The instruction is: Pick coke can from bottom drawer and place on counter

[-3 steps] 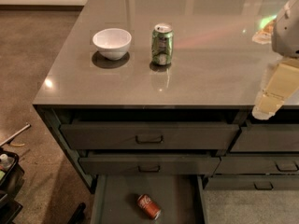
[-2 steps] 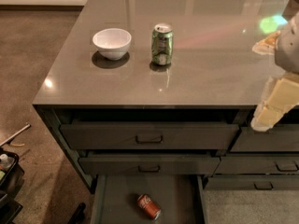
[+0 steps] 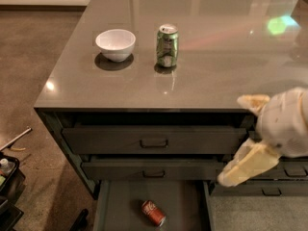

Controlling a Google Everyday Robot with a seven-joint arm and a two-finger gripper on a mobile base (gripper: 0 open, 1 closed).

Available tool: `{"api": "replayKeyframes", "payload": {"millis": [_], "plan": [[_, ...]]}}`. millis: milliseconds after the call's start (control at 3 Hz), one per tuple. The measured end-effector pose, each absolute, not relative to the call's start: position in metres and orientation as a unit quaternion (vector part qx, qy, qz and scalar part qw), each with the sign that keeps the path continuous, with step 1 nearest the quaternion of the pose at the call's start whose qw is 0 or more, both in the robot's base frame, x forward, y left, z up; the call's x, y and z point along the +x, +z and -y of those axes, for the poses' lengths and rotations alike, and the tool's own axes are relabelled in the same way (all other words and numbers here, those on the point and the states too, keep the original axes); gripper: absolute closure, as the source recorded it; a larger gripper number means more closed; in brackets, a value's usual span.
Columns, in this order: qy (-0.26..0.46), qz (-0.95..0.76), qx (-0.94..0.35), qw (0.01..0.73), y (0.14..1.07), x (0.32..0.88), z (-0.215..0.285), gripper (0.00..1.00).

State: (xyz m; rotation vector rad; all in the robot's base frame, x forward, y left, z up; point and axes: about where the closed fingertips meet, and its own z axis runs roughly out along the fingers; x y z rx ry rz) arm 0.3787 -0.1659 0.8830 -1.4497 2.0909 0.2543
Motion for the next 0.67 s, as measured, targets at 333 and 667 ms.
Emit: {"api": "replayKeyframes", "payload": {"millis": [333, 667], "plan": [[0.173, -0.798, -0.485, 0.311, 0.812, 0.366, 0.125, 0.0], [0.188, -0.81, -0.465, 0.304, 0.767, 0.358, 0.111, 0.0]]}}
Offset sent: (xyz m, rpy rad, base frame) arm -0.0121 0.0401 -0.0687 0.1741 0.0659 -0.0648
